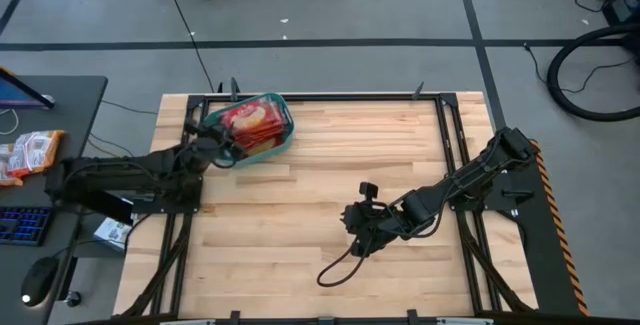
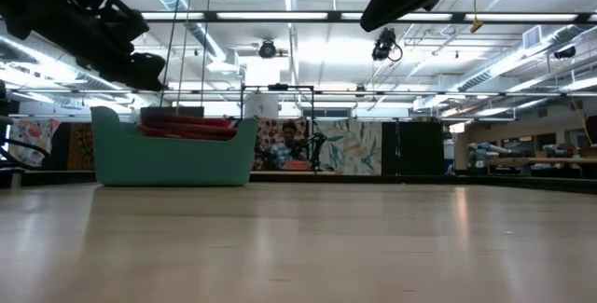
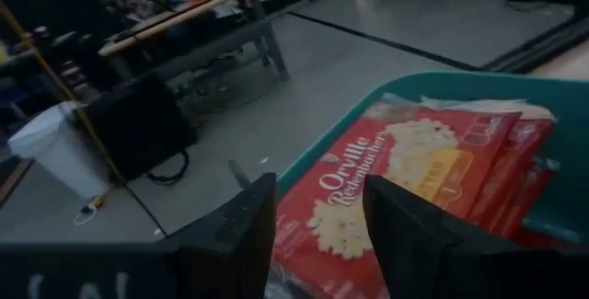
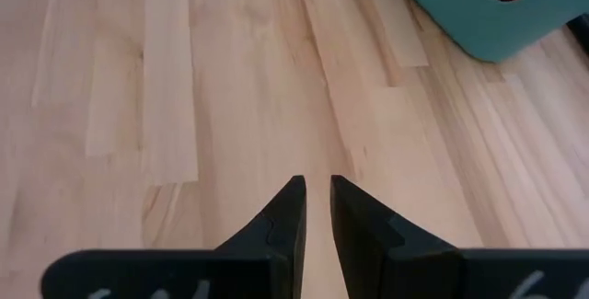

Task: Sort popcorn bags into baskets
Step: Return to Home Position

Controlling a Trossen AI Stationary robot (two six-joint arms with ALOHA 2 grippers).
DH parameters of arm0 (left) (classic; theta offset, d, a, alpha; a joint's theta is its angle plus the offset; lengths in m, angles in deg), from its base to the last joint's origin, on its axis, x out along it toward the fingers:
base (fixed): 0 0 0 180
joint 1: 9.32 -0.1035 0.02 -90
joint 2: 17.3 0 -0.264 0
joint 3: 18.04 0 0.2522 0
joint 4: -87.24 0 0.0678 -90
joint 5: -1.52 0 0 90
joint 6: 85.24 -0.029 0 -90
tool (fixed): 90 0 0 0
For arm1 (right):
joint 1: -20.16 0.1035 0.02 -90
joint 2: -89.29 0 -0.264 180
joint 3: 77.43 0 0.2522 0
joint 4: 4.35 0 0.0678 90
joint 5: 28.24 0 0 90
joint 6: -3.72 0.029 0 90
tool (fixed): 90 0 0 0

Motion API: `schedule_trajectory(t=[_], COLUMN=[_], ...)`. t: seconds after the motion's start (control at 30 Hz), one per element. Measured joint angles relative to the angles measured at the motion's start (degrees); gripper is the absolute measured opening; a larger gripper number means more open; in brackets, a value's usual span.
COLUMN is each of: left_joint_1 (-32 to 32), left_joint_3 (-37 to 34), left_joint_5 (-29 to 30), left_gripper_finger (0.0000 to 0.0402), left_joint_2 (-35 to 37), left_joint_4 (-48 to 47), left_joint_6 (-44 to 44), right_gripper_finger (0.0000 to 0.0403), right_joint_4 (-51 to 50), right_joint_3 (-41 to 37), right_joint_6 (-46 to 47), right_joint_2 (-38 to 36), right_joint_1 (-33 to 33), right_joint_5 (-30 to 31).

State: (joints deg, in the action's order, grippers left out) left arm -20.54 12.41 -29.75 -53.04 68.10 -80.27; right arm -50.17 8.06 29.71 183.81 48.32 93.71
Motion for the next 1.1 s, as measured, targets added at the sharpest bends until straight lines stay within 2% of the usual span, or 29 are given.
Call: schedule_trajectory(t=[0.13, 0.2, 0.27, 0.37, 0.4, 0.47, 0.63, 0.77, 0.9, 1.1], left_joint_1=[3.29, 5.36, 7.37, 10.27, 11.19, 12.8, 16.18, 17.28, 16.85, 16.83], left_joint_3=[0.0, 0.0, 0.02, 0.02, 0.02, 0.02, -0.06, -3.55, -8.8, -11.27], left_joint_5=[2.64, -0.25, -10.55, -34.09, -40.33, -46.18, -49.63, -49.4, -48.23, -44.37], left_gripper_finger=[0.0169, 0.0169, 0.0169, 0.0169, 0.0168, 0.0165, 0.0146, 0.0128, 0.0114, 0.0103], left_joint_2=[0.45, 1.03, 1.43, 1.37, 1.26, 1.3, 2.17, 3.3, 4.41, 5.65], left_joint_4=[-0.05, 1.97, 4.98, 9.03, 10.33, 11.32, 14.51, 22.24, 29.46, 30.12], left_joint_6=[2.76, 4.26, 2.65, -2.88, -3.57, -1.87, -0.45, -2.38, -1.74, -1.48], right_gripper_finger=[0.0059, 0.0059, 0.0059, 0.0059, 0.0059, 0.0059, 0.0059, 0.0059, 0.0059, 0.0059], right_joint_4=[-0.53, -0.85, -0.98, -1.3, -1.25, -1.33, 2.96, 13.8, 21.6, 23.9], right_joint_3=[0.02, 0.01, 0.0, -0.06, -0.47, -2.05, -9.55, -17.36, -24.92, -34.75], right_joint_6=[1.32, 1.48, 1.45, 0.57, 0.17, -0.02, 3.24, 2.48, 1.16, 2.64], right_joint_2=[0.0, 0.0, 0.0, 0.0, 0.0, -0.23, -3.74, -8.52, -14.59, -26.16], right_joint_1=[0.16, 0.26, 0.47, 0.86, 0.96, 0.96, -0.75, -2.04, -3.28, -5.32], right_joint_5=[-0.66, -0.66, -0.6, 0.44, 1.24, 3.17, 2.22, -1.26, -3.12, -2.91])
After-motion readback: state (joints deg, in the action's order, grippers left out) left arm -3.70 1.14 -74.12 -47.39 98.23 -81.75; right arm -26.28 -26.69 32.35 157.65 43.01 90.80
